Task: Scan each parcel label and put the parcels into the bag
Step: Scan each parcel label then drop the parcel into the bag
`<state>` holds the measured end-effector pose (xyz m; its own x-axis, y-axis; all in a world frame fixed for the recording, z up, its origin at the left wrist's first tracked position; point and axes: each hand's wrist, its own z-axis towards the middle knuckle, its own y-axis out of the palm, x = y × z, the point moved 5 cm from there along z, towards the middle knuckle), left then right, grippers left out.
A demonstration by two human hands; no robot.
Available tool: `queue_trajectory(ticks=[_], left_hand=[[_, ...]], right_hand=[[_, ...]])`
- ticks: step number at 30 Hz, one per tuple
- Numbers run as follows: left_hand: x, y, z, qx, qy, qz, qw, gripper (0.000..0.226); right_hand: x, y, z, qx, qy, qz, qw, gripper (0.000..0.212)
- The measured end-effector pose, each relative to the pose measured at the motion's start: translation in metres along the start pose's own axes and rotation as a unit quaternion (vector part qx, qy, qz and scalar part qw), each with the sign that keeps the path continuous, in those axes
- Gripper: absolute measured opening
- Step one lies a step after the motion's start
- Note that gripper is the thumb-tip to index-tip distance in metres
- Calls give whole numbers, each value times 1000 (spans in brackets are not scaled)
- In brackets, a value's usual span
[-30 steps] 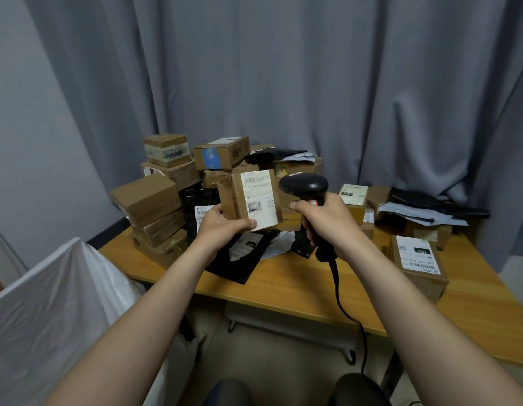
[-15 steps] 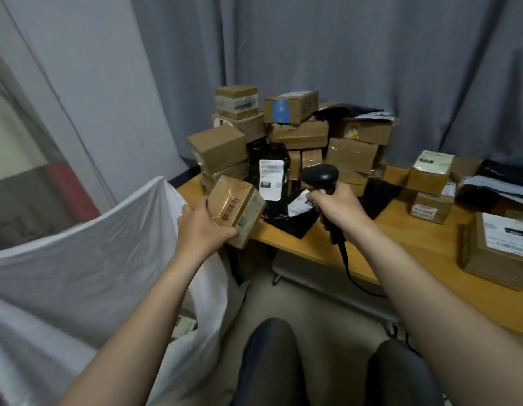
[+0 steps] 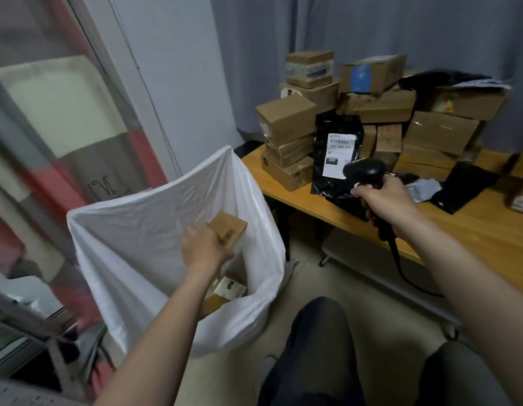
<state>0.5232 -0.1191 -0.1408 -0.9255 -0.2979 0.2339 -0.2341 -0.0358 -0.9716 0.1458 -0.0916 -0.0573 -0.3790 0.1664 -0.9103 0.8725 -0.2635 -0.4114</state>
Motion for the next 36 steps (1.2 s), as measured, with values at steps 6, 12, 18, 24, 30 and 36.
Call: queue_trajectory(ticks=[6, 12, 18, 24, 30, 36], left_hand=[[-30, 28, 8, -60, -46, 35, 997, 82], [-30, 43, 11, -107, -79, 87, 987, 66], [-7, 39, 15, -130, -52, 107, 984, 60], [51, 26, 25, -152, 28, 125, 980, 51], [148, 8, 18, -147, 156, 134, 968, 46], [260, -20, -1, -91, 283, 78, 952, 27]], right_hand=[[2, 9, 2, -11, 3, 6, 1000, 12], [4, 9, 2, -13, 5, 18, 1000, 15], [2, 2, 1, -6, 2, 22, 1000, 11], [-2, -17, -1, 12, 3, 32, 999, 12], [-5, -57, -3, 61, 10, 34, 998, 11], [-4, -105, -3, 108, 0, 57, 993, 11]])
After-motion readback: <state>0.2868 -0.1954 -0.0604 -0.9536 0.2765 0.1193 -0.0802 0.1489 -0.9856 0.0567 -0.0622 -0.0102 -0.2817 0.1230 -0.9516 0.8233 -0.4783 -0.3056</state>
